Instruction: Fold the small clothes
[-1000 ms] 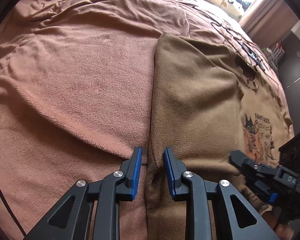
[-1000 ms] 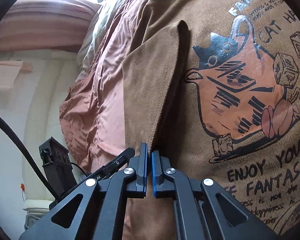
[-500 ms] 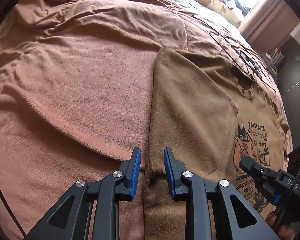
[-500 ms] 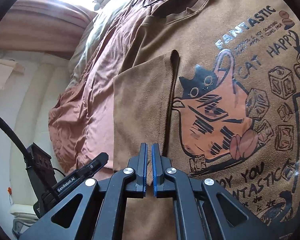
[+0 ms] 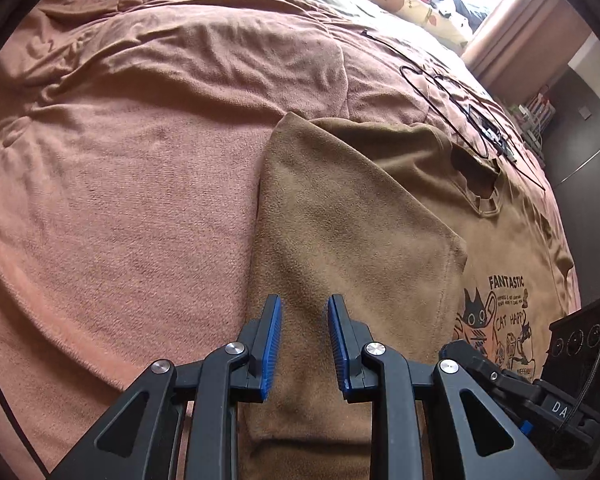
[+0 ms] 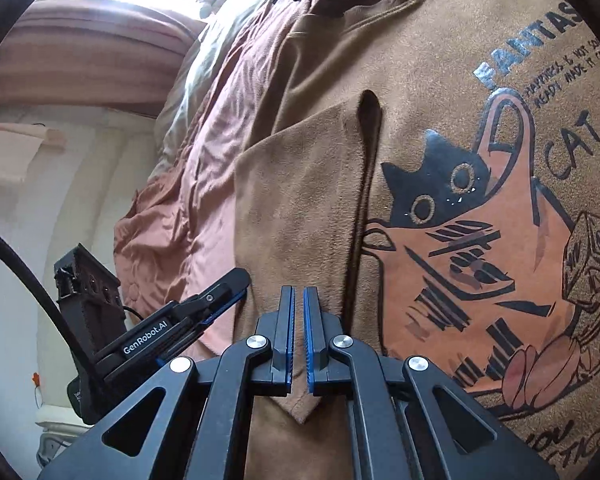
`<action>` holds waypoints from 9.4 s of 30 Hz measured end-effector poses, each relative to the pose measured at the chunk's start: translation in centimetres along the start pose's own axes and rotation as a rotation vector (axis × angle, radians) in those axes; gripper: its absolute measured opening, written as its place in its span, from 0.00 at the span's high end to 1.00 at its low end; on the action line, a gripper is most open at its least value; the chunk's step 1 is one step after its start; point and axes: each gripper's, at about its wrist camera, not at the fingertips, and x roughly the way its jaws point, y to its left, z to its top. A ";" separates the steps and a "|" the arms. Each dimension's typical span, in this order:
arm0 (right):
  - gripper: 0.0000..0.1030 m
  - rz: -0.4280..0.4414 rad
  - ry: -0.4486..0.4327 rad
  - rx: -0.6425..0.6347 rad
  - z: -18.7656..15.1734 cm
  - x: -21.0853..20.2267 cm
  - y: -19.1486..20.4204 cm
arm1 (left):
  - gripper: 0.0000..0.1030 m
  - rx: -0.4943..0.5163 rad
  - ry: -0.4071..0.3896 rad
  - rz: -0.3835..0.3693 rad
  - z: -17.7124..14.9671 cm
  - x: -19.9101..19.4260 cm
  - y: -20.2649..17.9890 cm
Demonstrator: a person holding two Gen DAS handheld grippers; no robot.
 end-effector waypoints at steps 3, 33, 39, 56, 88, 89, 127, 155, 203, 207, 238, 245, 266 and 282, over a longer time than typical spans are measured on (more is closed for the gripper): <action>0.99 -0.035 -0.010 0.005 0.3 0.3 -0.2 | 0.75 -0.003 0.014 0.025 0.3 1.2 0.1; 0.00 -0.319 -0.163 -0.432 -11.4 -21.9 9.2 | 0.04 -0.012 -0.195 0.078 -11.3 -16.5 -3.0; 0.00 -0.356 -0.211 -0.473 -13.6 -28.1 10.4 | 0.03 0.046 -0.248 0.067 -13.5 -20.5 -6.1; 0.00 -0.458 -0.408 -0.566 -19.9 -44.1 9.8 | 0.03 0.058 -0.376 -0.059 -20.1 -29.0 -14.0; 0.00 -0.676 -0.503 -0.598 -17.4 -54.4 3.6 | 0.03 0.287 -0.364 -0.060 -23.0 -27.1 -27.0; 0.00 -0.678 -0.495 -0.599 -16.9 -54.1 3.2 | 0.03 0.285 -0.358 -0.062 -22.6 -26.5 -27.1; 0.43 -0.496 -0.330 -0.271 4.7 -45.6 -14.5 | 0.42 0.300 -0.088 -0.172 -10.4 -3.3 -34.1; 0.98 -0.392 -0.236 -0.129 14.9 -39.2 -20.8 | 0.65 0.292 0.049 -0.211 -8.4 7.1 -37.1; 1.00 -0.257 -0.082 -0.397 12.7 -31.8 -3.6 | 0.92 0.139 0.091 -0.280 -4.6 8.4 -34.4; 0.99 -0.256 -0.008 -0.420 12.0 -29.5 -2.5 | 0.92 0.116 0.070 -0.257 -3.7 6.7 -32.6; 0.71 -0.626 -0.013 -0.420 9.6 -27.6 -11.3 | 0.68 0.220 0.099 -0.200 -5.0 10.2 -34.5; 0.73 -0.634 -0.029 -0.409 9.2 -27.6 -11.3 | 0.97 0.221 0.097 -0.169 -5.8 10.4 -34.4; 0.36 -0.534 -0.156 -0.374 9.8 -32.5 -11.8 | 0.61 0.419 -0.035 -0.101 -4.0 8.6 -38.5; 0.44 -0.487 -0.201 -0.331 10.5 -33.6 -13.3 | 0.70 0.369 0.036 -0.137 -1.9 15.3 -41.8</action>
